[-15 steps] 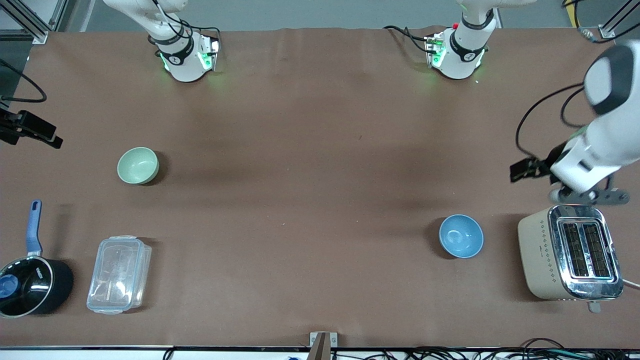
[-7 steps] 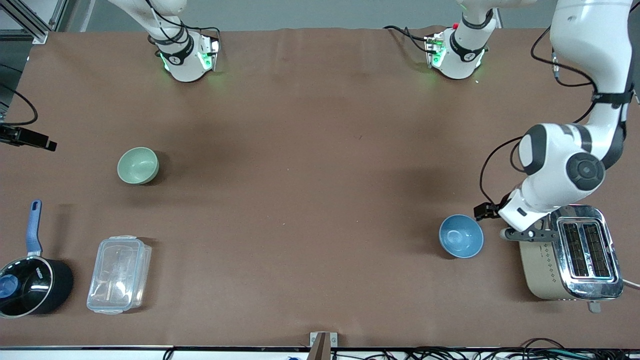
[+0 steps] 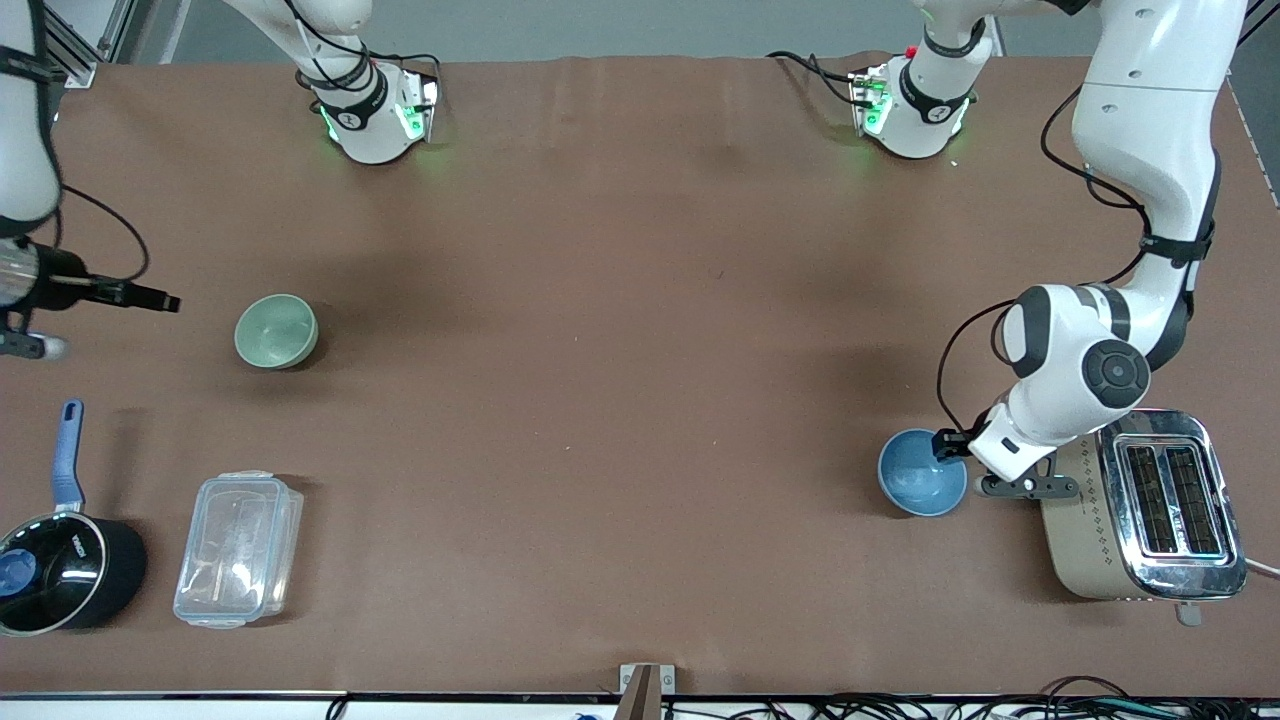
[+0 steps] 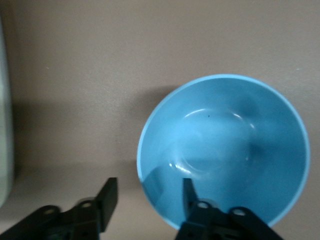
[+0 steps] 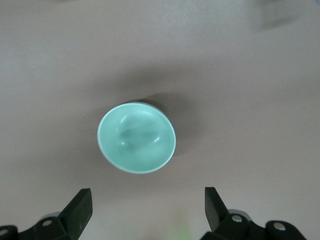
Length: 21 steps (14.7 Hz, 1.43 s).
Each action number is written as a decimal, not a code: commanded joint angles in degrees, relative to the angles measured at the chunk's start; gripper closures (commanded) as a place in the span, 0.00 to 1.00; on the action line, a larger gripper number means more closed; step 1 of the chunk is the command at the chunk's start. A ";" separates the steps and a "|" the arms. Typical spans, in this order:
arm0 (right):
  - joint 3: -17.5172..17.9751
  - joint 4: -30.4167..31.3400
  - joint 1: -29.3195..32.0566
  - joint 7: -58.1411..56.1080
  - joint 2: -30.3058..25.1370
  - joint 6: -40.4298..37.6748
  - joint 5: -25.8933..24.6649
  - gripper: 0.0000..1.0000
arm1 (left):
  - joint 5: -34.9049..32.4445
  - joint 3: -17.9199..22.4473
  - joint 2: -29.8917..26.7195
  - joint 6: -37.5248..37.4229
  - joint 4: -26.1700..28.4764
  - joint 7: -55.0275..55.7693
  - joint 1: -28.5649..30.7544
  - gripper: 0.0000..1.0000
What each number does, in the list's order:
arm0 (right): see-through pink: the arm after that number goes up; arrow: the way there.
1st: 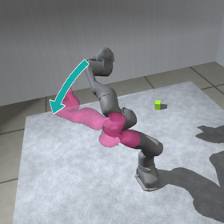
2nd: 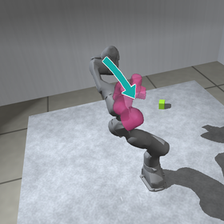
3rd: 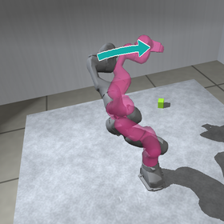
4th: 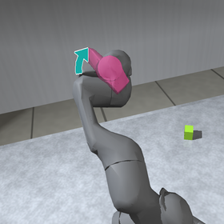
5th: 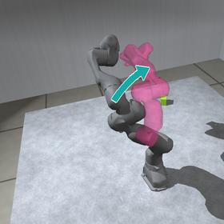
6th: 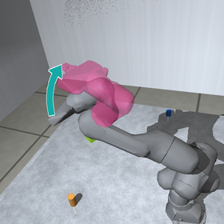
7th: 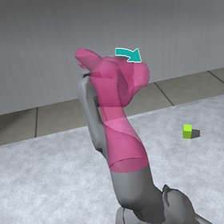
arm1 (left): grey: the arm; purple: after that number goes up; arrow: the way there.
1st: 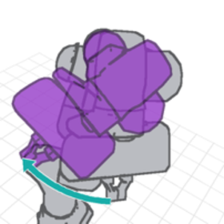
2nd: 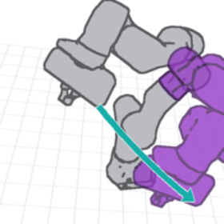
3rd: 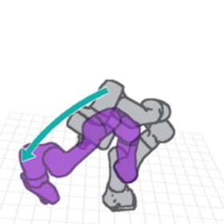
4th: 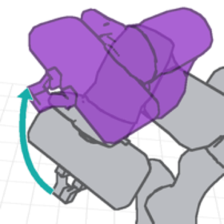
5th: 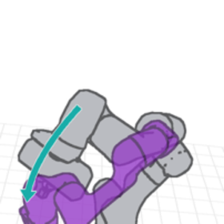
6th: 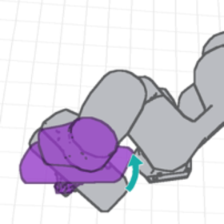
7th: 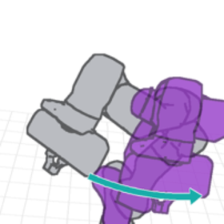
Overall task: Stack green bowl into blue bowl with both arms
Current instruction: 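Grasp the blue bowl rim with the left gripper and slide it toward the middle, then release the blue bowl with the left gripper while the right gripper grasps the green bowl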
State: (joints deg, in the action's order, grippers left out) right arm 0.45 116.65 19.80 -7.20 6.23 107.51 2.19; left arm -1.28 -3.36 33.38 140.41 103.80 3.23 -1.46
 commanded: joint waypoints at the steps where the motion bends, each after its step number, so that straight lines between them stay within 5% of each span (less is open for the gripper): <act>1: 0.61 2.36 2.51 -1.14 6.40 6.90 0.63 0.02 | -1.18 -0.07 0.90 0.75 -0.71 1.78 -0.21 0.64; 4: 0.61 1.92 3.05 -2.29 13.44 12.01 0.63 0.02 | -0.92 -0.24 0.81 0.66 -0.53 1.96 -0.12 0.97; 6: 0.61 -0.18 3.22 -2.37 18.18 13.24 1.41 0.02 | -0.30 -1.90 -1.11 0.05 0.87 4.40 -0.21 1.00; 12: 0.70 -1.07 3.31 -2.55 21.64 13.43 1.42 0.07 | -0.91 -16.56 -6.31 -6.28 1.40 28.45 -0.91 1.00; 13: 0.70 -1.07 3.49 -3.33 21.64 13.16 1.51 0.14 | -1.26 -19.11 -6.22 -6.28 1.23 32.85 -1.26 1.00; 17: 0.87 -0.63 5.24 -9.31 21.64 12.55 1.59 0.73 | -1.35 -20.11 -2.90 -5.85 -2.45 47.45 -11.61 1.00; 19: 1.14 -0.89 5.86 -10.63 21.55 8.61 2.03 0.91 | -1.44 -19.58 -0.08 -5.41 -5.00 53.00 -16.97 1.00; 21: 1.14 -0.90 5.77 -12.03 21.20 4.83 6.06 0.97 | -3.62 -17.83 2.91 -4.88 -7.55 57.39 -22.42 1.00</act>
State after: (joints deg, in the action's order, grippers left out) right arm 0.42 115.92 24.38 -17.12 28.02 115.52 5.35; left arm -2.01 -22.95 32.25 135.27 100.60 56.57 -19.80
